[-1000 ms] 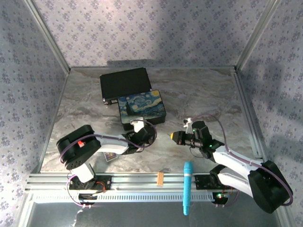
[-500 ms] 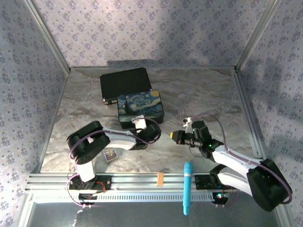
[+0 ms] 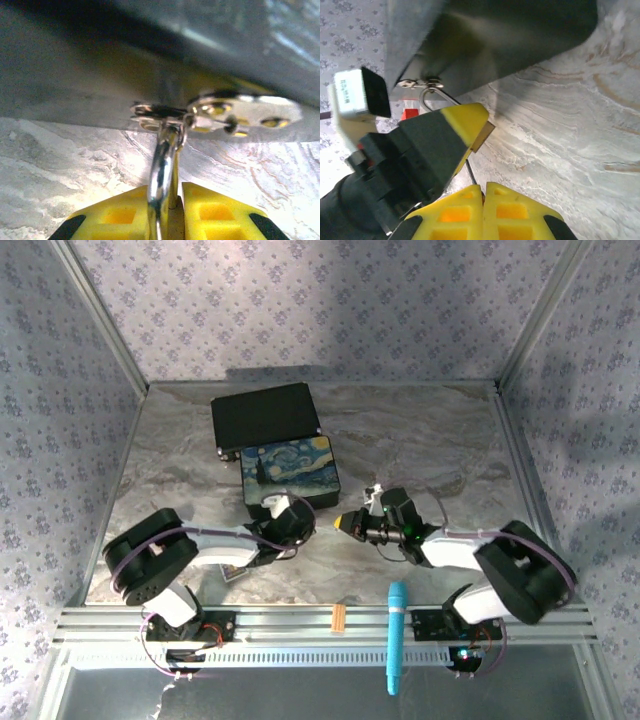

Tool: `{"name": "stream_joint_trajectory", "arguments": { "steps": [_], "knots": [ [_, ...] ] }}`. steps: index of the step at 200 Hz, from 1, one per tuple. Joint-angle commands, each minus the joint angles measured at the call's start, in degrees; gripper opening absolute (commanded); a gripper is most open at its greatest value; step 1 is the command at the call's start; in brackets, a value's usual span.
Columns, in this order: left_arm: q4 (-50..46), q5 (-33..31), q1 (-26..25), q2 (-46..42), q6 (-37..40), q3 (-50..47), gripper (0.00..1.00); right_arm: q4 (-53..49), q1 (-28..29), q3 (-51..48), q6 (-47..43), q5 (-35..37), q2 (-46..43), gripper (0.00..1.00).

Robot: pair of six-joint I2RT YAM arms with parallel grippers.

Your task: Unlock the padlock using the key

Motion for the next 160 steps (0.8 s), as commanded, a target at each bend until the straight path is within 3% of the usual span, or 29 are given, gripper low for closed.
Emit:
{"name": "stream_joint_trajectory", "arguments": {
  "steps": [1,80,160],
  "knots": [
    [3.10,4.80,1.03,-3.11,-2.60,-0.41,0.09,17.61,1.32,-0.45,11.70,-3.48,7.79,0.00],
    [5.96,9.30,2.85,-4.87,-5.27,-1.13,0.04,38.40,2.02,-2.43,20.28,-2.89,20.76,0.00],
    [3.06,7.02,3.22,-9.37,-5.84,-1.49,0.04,39.97,2.05,-4.08,20.99,-1.93,21.87,0.00]
  ]
}}
